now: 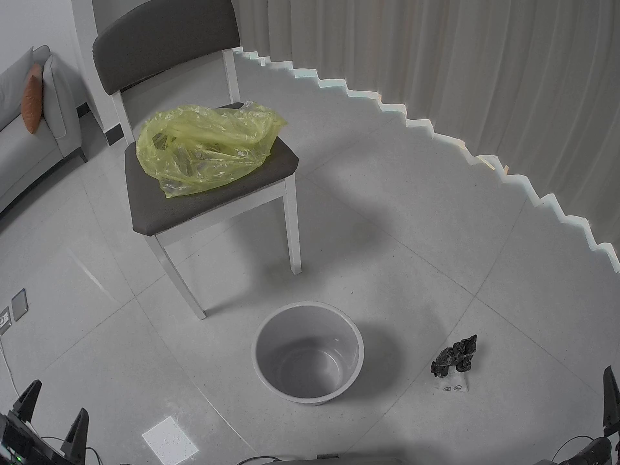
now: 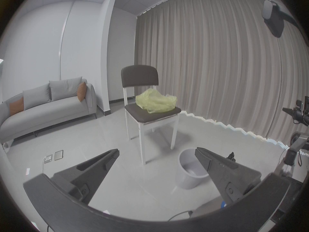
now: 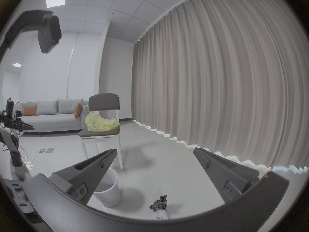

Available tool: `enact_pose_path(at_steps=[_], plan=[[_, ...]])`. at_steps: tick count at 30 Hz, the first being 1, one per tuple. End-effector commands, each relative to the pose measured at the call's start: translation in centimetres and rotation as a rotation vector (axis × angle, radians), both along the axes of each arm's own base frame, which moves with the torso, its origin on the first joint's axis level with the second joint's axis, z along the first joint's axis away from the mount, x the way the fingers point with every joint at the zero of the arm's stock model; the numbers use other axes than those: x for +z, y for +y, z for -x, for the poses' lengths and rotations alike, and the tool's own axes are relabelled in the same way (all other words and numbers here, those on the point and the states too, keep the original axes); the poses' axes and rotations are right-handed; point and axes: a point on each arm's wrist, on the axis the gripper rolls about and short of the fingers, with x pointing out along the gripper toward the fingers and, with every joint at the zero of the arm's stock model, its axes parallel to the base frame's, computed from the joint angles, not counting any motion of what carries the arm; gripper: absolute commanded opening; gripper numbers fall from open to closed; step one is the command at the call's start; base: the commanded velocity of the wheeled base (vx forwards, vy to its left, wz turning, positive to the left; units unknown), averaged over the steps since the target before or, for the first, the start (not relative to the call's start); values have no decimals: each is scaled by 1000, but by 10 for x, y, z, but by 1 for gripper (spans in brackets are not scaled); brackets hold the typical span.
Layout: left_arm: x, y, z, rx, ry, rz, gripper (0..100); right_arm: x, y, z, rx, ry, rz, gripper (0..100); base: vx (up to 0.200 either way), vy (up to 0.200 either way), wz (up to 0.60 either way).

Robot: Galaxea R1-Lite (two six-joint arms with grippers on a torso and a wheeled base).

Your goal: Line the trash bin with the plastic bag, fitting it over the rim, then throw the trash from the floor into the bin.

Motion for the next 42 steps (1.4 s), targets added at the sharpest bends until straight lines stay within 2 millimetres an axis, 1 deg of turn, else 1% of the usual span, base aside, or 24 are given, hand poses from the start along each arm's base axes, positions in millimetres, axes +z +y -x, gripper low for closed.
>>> enact_pose_path(at_steps=[1,2,5,9,10,11,12,13,14,15,16,17,19,20,21,22,25,27,30,32,33,36,39,42], plan=[[53,0,7,-13,-258,55,100,21,2,-5,70,44,37,100,0,0,0],[82,0,7,-37,-316,107,100,28,2,-11,86,78,62,100,0,0,0],[120,-1,-4,-55,-281,145,100,58,3,-29,137,133,75,100,0,0,0],[139,-6,-38,-56,-134,128,100,100,4,-66,153,163,80,100,0,0,0],[145,-7,-46,-56,-113,125,100,108,4,-73,153,146,79,100,0,0,0],[145,-7,-46,-56,-113,125,100,108,4,-73,153,146,79,100,0,0,0],[159,-10,-68,-61,-64,121,100,124,4,-91,165,117,81,100,0,0,0],[163,-11,-78,-62,-41,119,100,127,5,-99,163,122,79,100,0,0,0],[165,-12,-84,-62,-28,118,100,128,5,-102,161,123,78,100,0,0,0],[171,-15,-105,-55,12,118,100,129,5,-108,160,128,79,100,0,0,0],[171,-15,-105,-55,12,118,100,129,5,-108,160,128,79,100,0,0,0],[178,-17,-134,-43,57,115,100,131,5,-109,164,131,82,100,0,0,0],[182,-18,-154,-31,82,113,100,131,5,-109,164,133,82,100,0,0,0],[185,-18,-173,-15,96,108,100,131,5,-110,165,137,79,100,0,0,0],[185,-17,-178,-10,101,108,100,131,5,-110,165,137,76,100,0,0,0],[186,-12,-207,33,122,113,100,129,5,-110,167,145,73,100,0,0,0],[183,-1,-248,78,133,118,100,127,6,-113,168,164,68,100,0,0,0],[181,6,-269,86,136,123,100,126,6,-114,167,169,68,100,0,0,0],[181,13,-296,100,140,126,100,124,6,-116,167,181,67,100,0,0,0],[181,15,-303,105,138,126,100,124,5,-117,166,183,67,100,0,0,0],[182,19,-319,117,136,128,100,124,5,-118,165,188,64,100,0,0,0],[182,27,-337,135,133,130,100,123,5,-120,164,198,60,100,0,0,0],[181,30,-349,143,131,130,100,122,5,-122,164,204,60,100,0,0,0],[179,29,-351,140,130,130,100,123,5,-122,164,204,60,100,0,0,0]])
